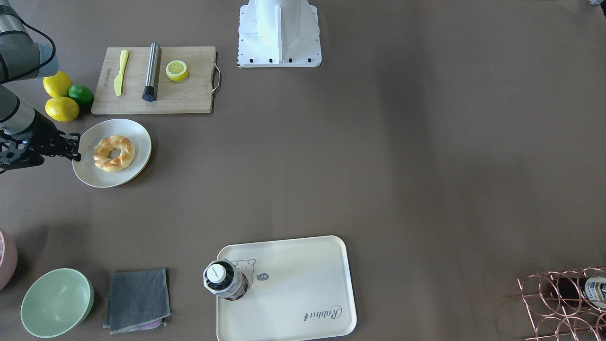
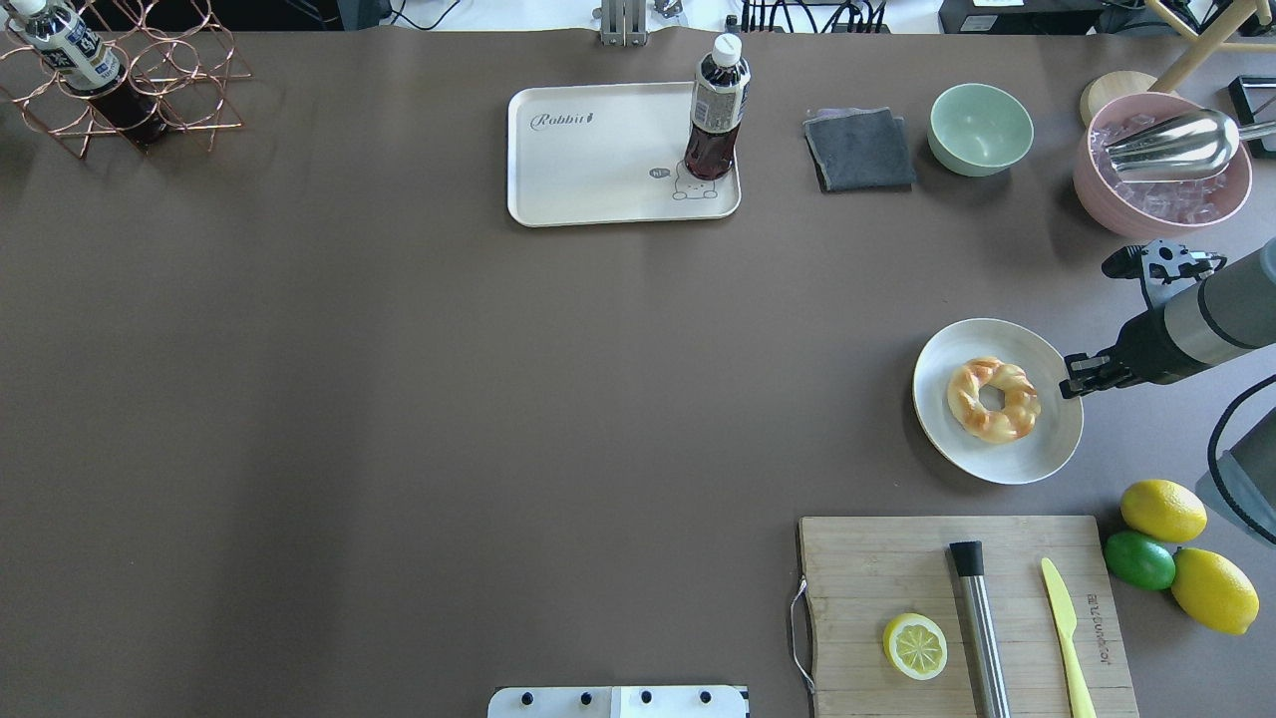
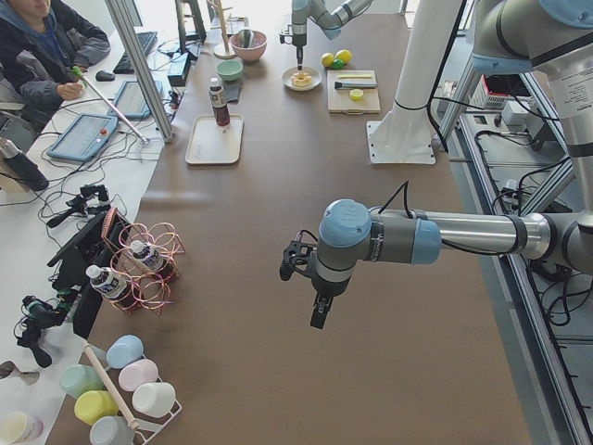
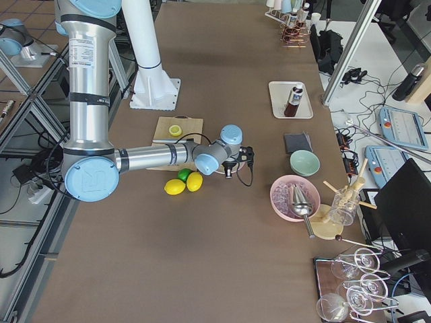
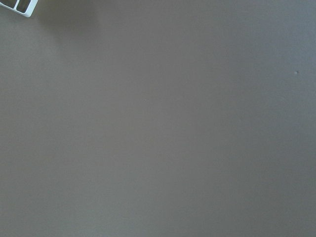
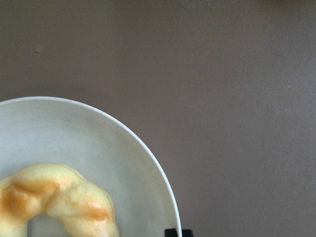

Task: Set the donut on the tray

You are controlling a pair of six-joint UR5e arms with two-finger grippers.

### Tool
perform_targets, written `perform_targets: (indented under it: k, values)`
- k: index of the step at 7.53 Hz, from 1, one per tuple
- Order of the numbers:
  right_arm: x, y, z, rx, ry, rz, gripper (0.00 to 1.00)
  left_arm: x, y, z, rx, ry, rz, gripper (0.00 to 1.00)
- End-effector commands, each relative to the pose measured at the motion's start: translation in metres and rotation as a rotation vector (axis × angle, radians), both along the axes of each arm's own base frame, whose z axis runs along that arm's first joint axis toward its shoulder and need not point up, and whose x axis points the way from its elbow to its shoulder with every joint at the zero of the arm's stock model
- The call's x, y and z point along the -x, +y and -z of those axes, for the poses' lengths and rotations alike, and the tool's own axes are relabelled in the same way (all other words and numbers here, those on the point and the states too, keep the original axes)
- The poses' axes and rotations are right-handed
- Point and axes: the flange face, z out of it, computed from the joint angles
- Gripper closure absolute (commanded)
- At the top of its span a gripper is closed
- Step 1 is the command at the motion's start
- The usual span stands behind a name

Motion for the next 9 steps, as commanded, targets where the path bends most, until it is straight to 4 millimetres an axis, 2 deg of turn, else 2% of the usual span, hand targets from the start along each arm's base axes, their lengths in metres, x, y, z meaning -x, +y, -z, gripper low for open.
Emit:
perform_targets:
  k: [1, 2, 3, 4, 5, 6, 7, 9]
  values:
    - [0.000, 0.004, 0.047, -0.027, -0.073, -0.001, 1.00, 0.000, -0.001, 0.002, -0.013, -0.001, 0.000, 0.02]
    - [0.006, 0.002, 0.093, 0.007, -0.151, -0.027, 1.00, 0.000, -0.004, 0.006, -0.008, 0.004, 0.033, 0.02]
    - [0.011, -0.001, 0.133, 0.032, -0.213, -0.056, 1.00, -0.005, -0.025, 0.025, 0.014, 0.042, 0.116, 0.03]
    - [0.016, -0.007, 0.159, 0.056, -0.250, -0.088, 1.00, -0.030, -0.053, 0.052, 0.044, 0.134, 0.124, 0.03]
    - [0.031, -0.013, 0.189, 0.085, -0.287, -0.107, 1.00, -0.069, -0.082, 0.088, 0.091, 0.221, 0.119, 0.03]
    - [0.058, -0.012, 0.224, 0.129, -0.325, -0.109, 1.00, -0.116, -0.102, 0.130, 0.117, 0.255, 0.093, 0.03]
    - [0.083, -0.007, 0.256, 0.182, -0.360, -0.122, 1.00, -0.173, -0.130, 0.185, 0.153, 0.293, 0.092, 0.03]
    - [0.112, -0.005, 0.303, 0.200, -0.372, -0.132, 1.00, -0.264, -0.154, 0.284, 0.216, 0.371, 0.083, 0.02]
